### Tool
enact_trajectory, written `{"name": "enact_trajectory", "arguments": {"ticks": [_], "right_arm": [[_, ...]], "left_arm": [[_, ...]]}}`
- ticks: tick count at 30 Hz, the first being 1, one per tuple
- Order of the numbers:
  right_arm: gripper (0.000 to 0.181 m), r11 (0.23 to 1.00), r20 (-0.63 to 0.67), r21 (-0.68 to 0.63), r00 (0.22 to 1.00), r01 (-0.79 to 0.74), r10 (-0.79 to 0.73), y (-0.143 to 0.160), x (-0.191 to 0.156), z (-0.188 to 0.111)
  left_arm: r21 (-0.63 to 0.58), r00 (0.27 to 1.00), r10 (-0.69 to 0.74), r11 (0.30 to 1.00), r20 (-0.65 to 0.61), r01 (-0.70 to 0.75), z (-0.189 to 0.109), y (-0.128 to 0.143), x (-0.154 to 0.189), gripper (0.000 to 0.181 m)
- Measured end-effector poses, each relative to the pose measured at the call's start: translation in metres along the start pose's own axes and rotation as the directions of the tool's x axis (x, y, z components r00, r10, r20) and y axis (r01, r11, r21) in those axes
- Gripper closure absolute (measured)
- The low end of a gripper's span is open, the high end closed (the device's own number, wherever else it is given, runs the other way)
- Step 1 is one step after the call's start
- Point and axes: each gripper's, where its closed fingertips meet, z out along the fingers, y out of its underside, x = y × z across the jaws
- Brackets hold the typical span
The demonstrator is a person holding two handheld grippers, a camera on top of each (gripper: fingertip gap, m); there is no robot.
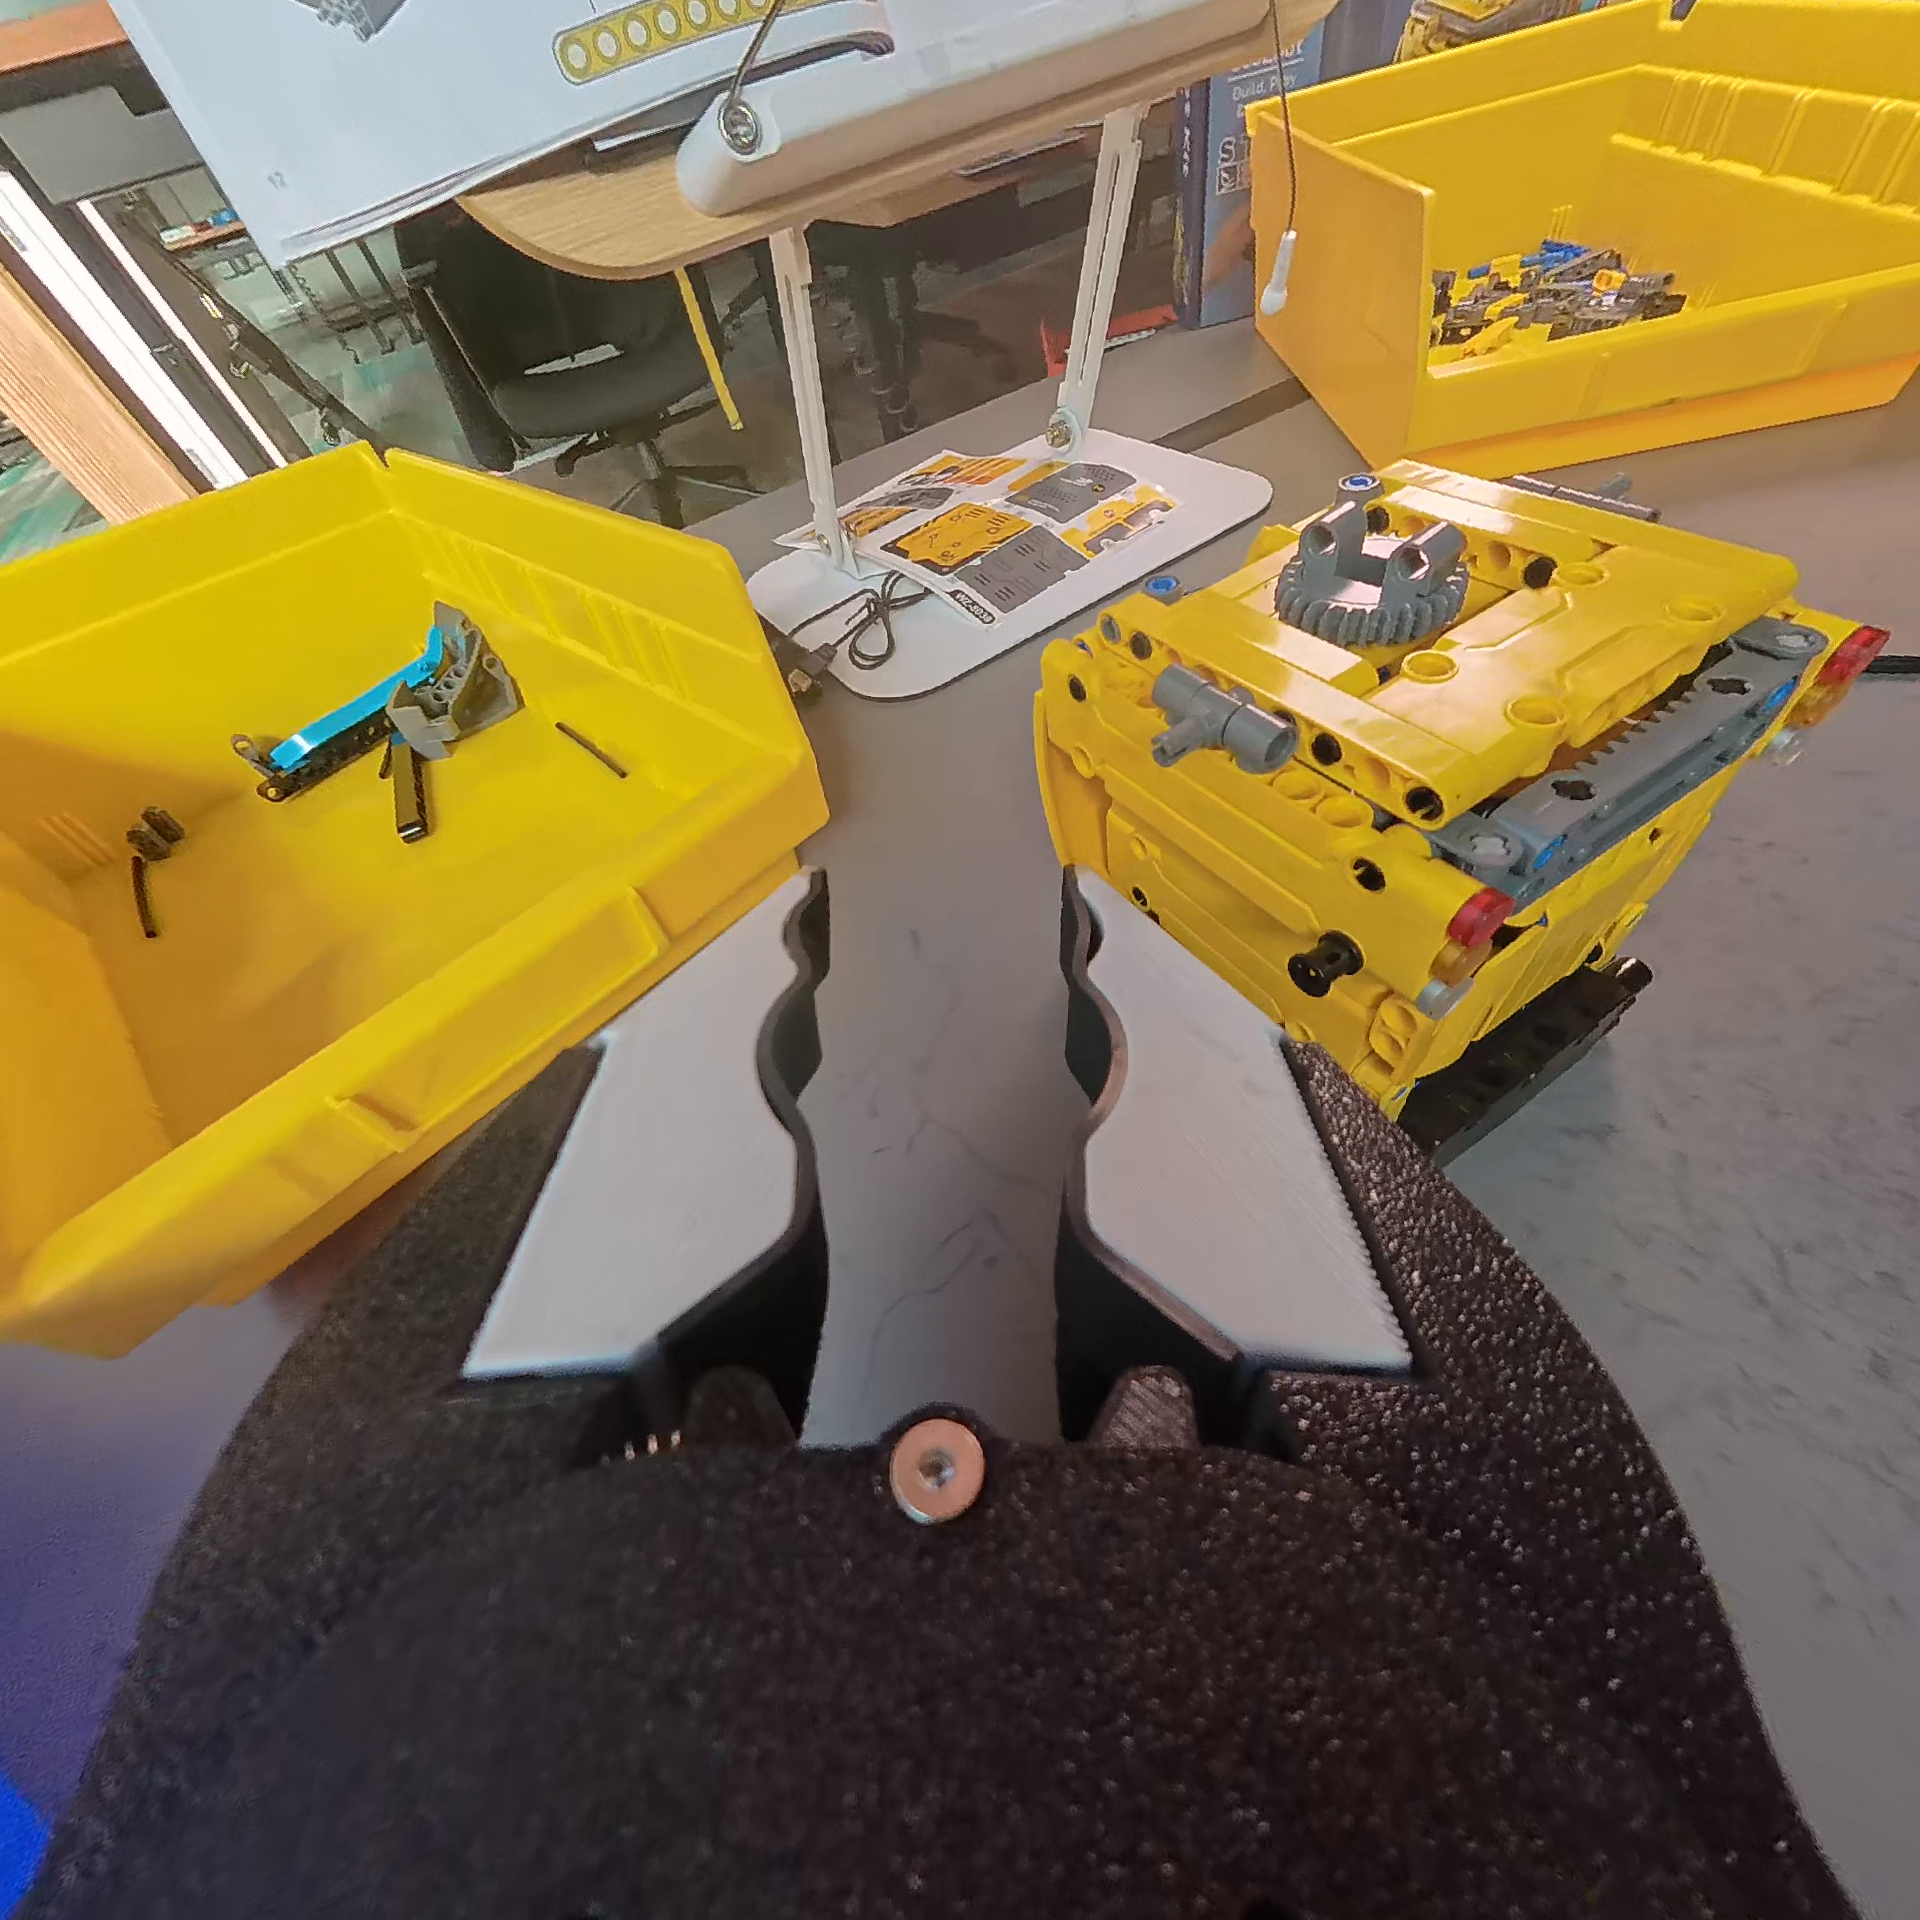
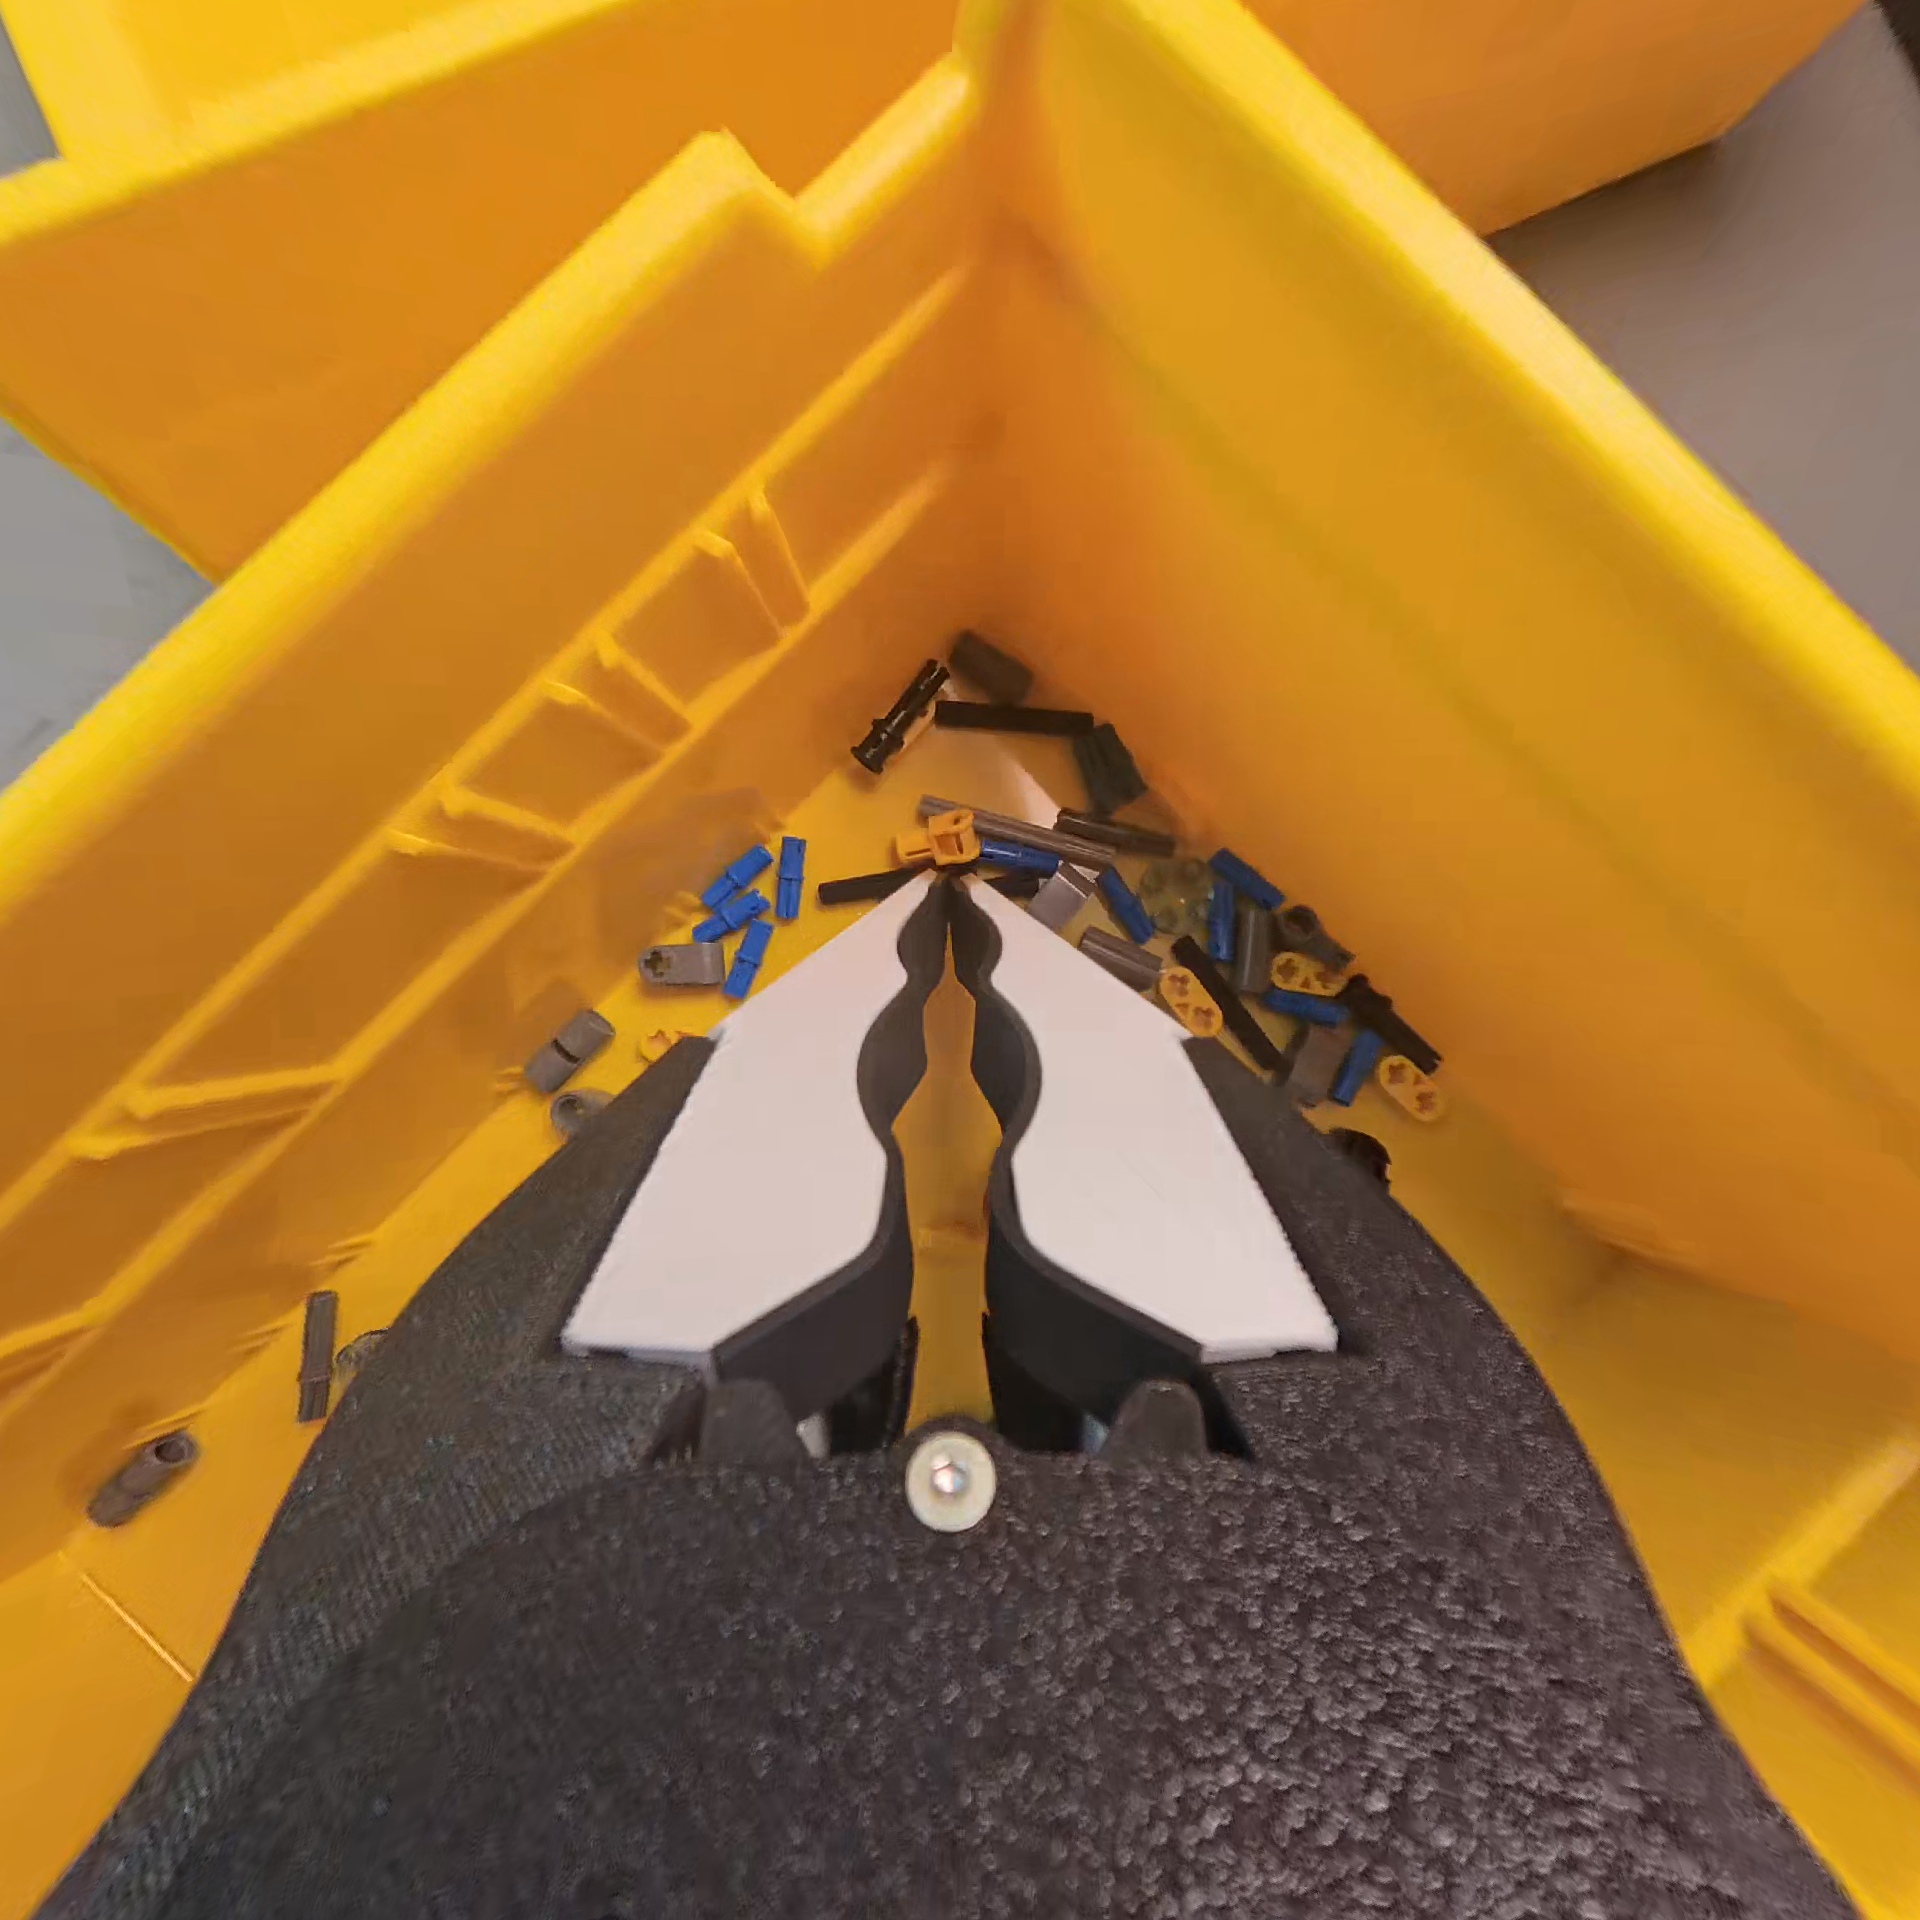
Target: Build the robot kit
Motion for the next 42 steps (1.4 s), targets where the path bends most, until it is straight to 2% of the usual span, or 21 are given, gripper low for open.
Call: {"name": "enact_trajectory", "arguments": {"ticks": [14,19,22,30,33,37,42], "right_arm": [[0.181,0.999,0.053,-0.016,0.998,0.041,-0.041,-0.006,-0.013,0.005],[0.181,0.998,0.023,0.049,0.999,0.029,-0.03,-0.031,-0.001,-0.003],[0.181,0.999,0.009,0.039,1.0,0.026,-0.026,-0.038,0.006,0.001],[0.181,0.998,-0.007,-0.041,0.999,0.039,-0.039,-0.03,0.013,0.018],[0.181,0.998,-0.017,-0.043,0.999,0.045,-0.046,-0.03,0.019,0.004],[0.181,0.989,-0.024,-0.136,0.997,0.065,-0.069,-0.014,0.031,-0.016],[0.181,0.963,-0.024,-0.252,0.994,0.099,-0.108,0.011,0.034,-0.016]], "left_arm": [[-0.026,1.0,0.008,1.0,-0.002,-0.008,0.003,0.003,0.001,0.137],[-0.033,1.0,0.014,0.999,-0.001,-0.014,0.004,0.004,0.001,0.137],[-0.036,1.0,0.017,0.999,0.0,-0.017,0.004,0.005,0.002,0.137],[-0.033,1.0,0.011,0.999,0.001,-0.011,0.004,0.004,0.001,0.137],[-0.036,1.0,0.01,0.999,-0.001,-0.01,0.004,0.005,0.001,0.137],[-0.045,1.0,0.013,0.999,-0.008,-0.013,0.005,0.006,0.002,0.137],[-0.042,1.0,0.018,0.999,-0.009,-0.018,0.005,0.006,0.003,0.137]]}}
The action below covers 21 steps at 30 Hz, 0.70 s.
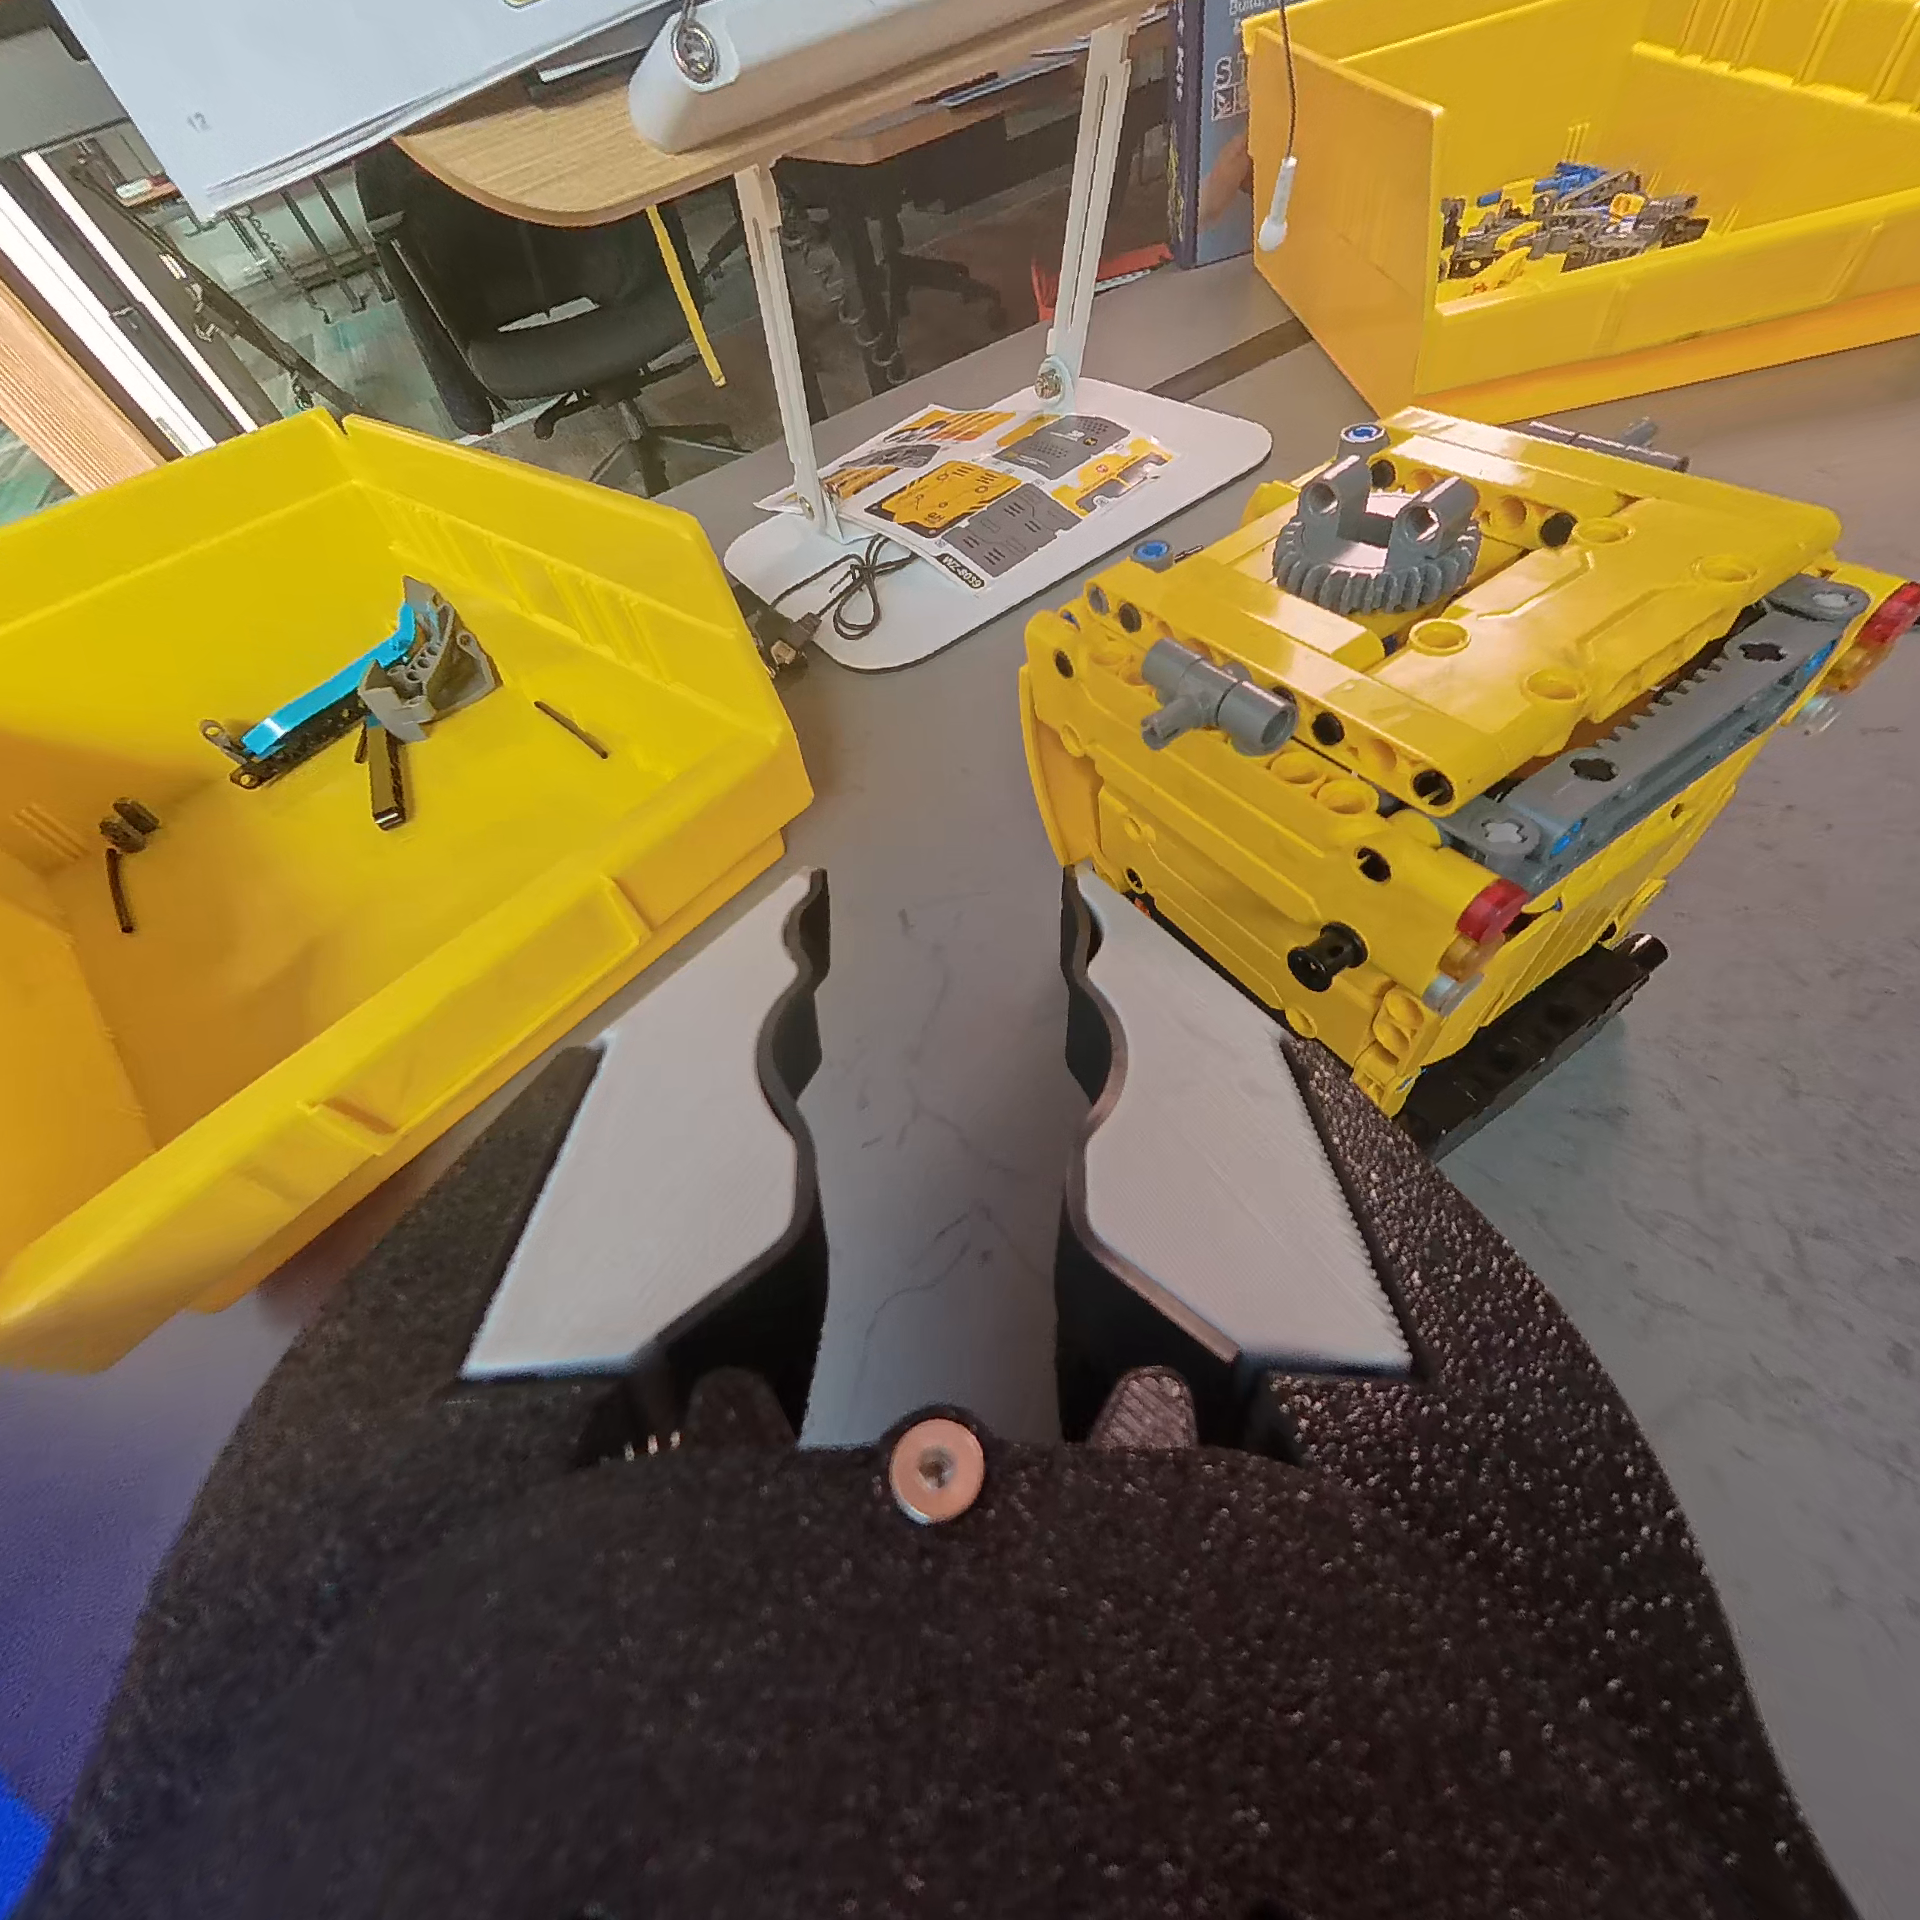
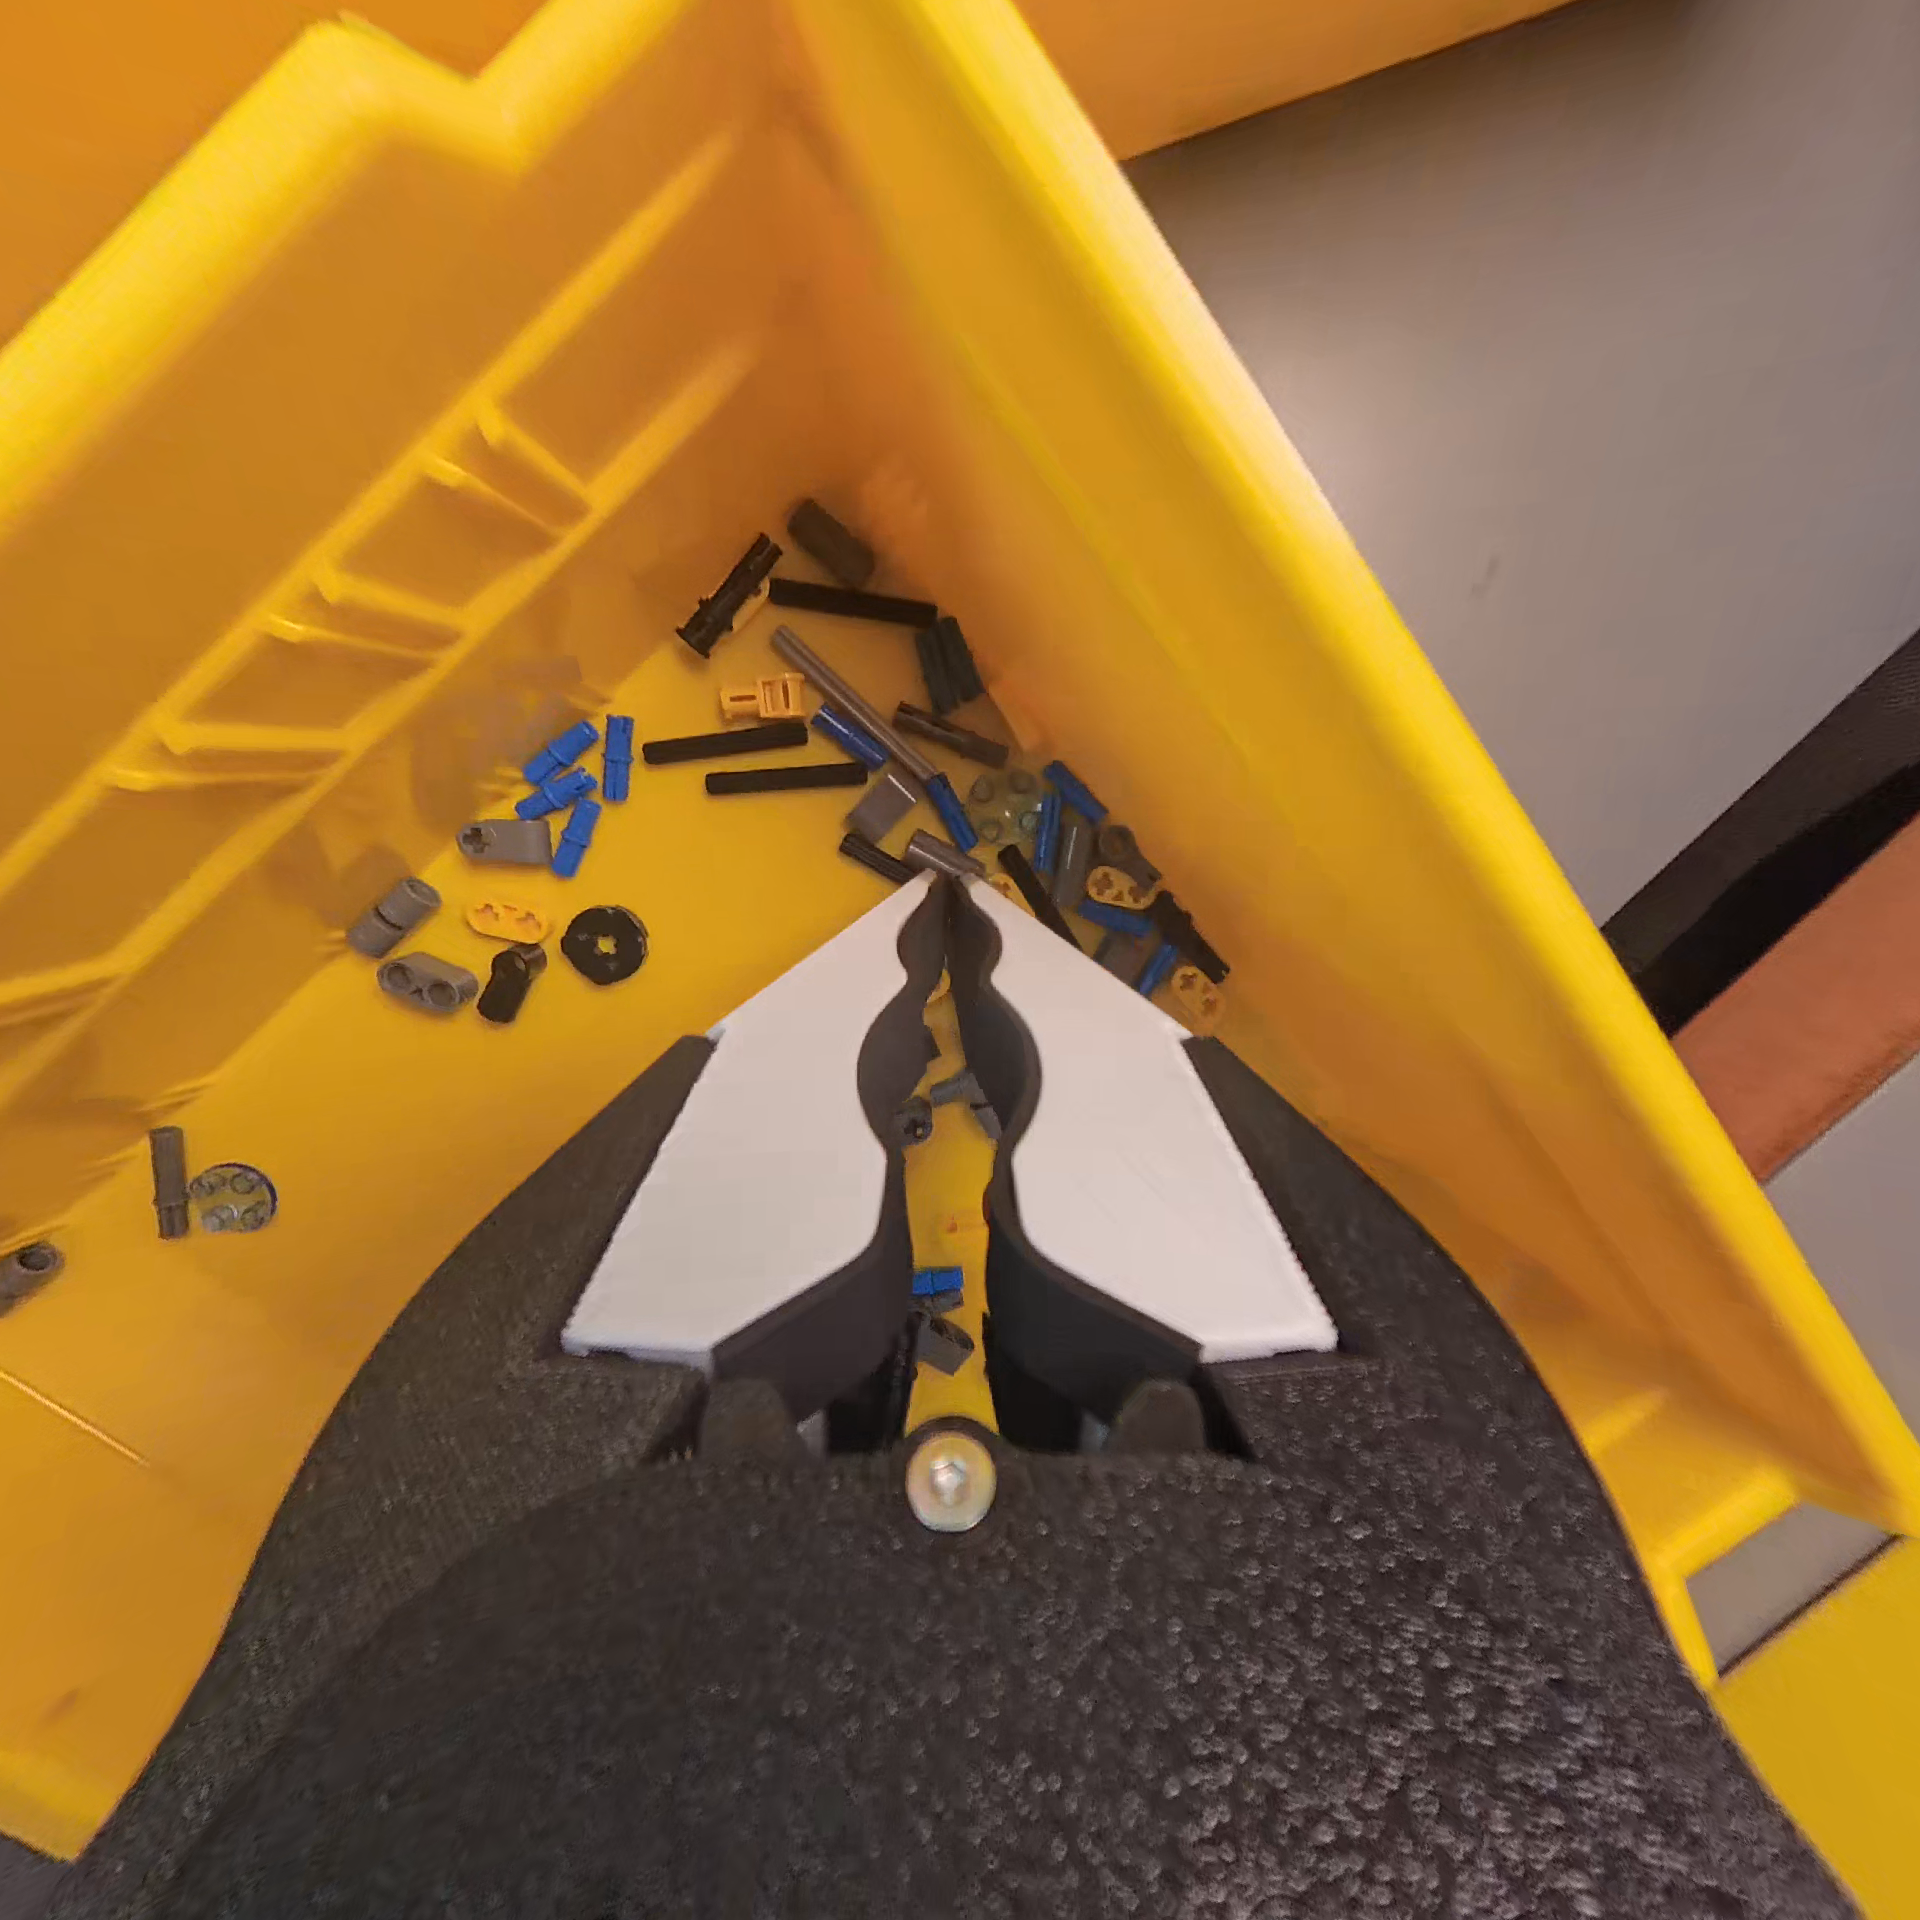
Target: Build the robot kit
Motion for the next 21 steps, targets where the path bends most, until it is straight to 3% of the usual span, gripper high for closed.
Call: {"name": "enact_trajectory", "arguments": {"ticks": [7,12,16,21], "right_arm": [[0.181,1.0,0.005,-0.028,1.0,0.002,-0.002,0.005,-0.001,0.008],[0.181,0.999,-0.017,-0.038,1.0,0.007,-0.008,0.007,0.008,-0.01],[0.181,0.987,-0.046,-0.157,0.999,0.021,-0.028,0.032,0.021,-0.024],[0.181,0.955,-0.074,-0.293,0.994,0.05,-0.075,0.061,0.025,-0.021]], "left_arm": [[0.0,1.0,-0.001,1.0,0.0,0.001,0.0,0.0,0.0,0.137],[-0.001,1.0,-0.001,1.0,0.0,0.001,0.0,0.0,0.0,0.137],[-0.003,1.0,-0.001,1.0,-0.001,0.001,0.0,0.0,0.0,0.137],[-0.004,1.0,0.0,1.0,-0.003,0.0,0.001,0.0,0.0,0.137]]}}
